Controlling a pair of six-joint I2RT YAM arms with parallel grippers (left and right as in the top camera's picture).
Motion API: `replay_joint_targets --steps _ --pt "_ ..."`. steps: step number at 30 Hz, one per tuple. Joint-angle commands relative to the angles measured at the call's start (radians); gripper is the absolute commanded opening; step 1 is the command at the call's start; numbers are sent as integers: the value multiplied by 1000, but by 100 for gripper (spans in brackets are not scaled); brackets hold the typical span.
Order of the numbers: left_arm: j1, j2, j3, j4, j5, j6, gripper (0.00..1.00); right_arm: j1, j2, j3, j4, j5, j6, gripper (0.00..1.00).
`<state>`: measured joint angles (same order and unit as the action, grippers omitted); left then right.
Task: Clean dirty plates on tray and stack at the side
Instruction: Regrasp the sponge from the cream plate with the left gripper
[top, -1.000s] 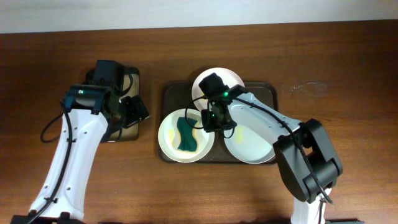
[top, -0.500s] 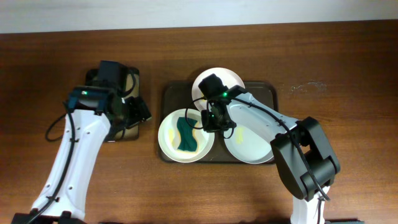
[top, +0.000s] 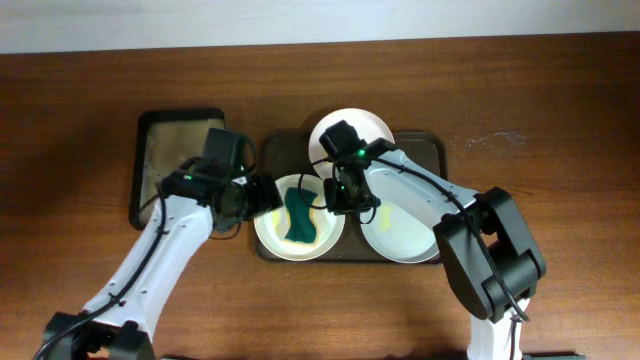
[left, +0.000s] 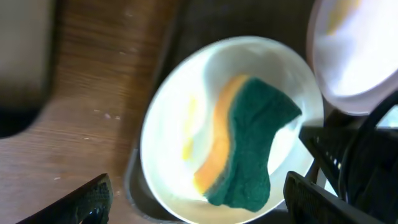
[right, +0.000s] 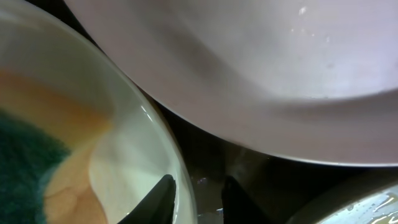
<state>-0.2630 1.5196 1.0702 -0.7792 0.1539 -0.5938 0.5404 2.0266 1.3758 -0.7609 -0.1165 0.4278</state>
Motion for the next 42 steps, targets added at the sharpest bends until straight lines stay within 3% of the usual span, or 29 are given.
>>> replay_joint_targets --steps 1,5,9,10,11,13,18,23,36,42 --pt "-34 3 -36 42 31 17 86 3 29 -38 19 8 31 27" --pt "-51 3 -39 54 30 16 84 3 30 -52 33 0 31 16" --pt "-51 4 -39 68 30 16 67 3 30 -52 35 -7 30 12" --pt "-51 4 -39 69 31 16 54 3 30 -52 35 -7 30 12" --pt "-51 4 -39 69 31 16 48 3 30 -52 35 -7 30 12" --pt "-51 6 -39 69 31 16 42 3 30 -52 36 -6 30 12" --pt "-51 37 -40 96 41 16 48 3 30 -52 45 -6 30 12" --pt "-60 127 -40 182 192 95 50 3 30 -52 45 -6 30 12" --pt "-91 294 -40 230 192 103 49 3 30 -52 45 -6 30 12" --pt "-94 334 -40 225 197 144 43 3 30 -52 47 -6 30 12"
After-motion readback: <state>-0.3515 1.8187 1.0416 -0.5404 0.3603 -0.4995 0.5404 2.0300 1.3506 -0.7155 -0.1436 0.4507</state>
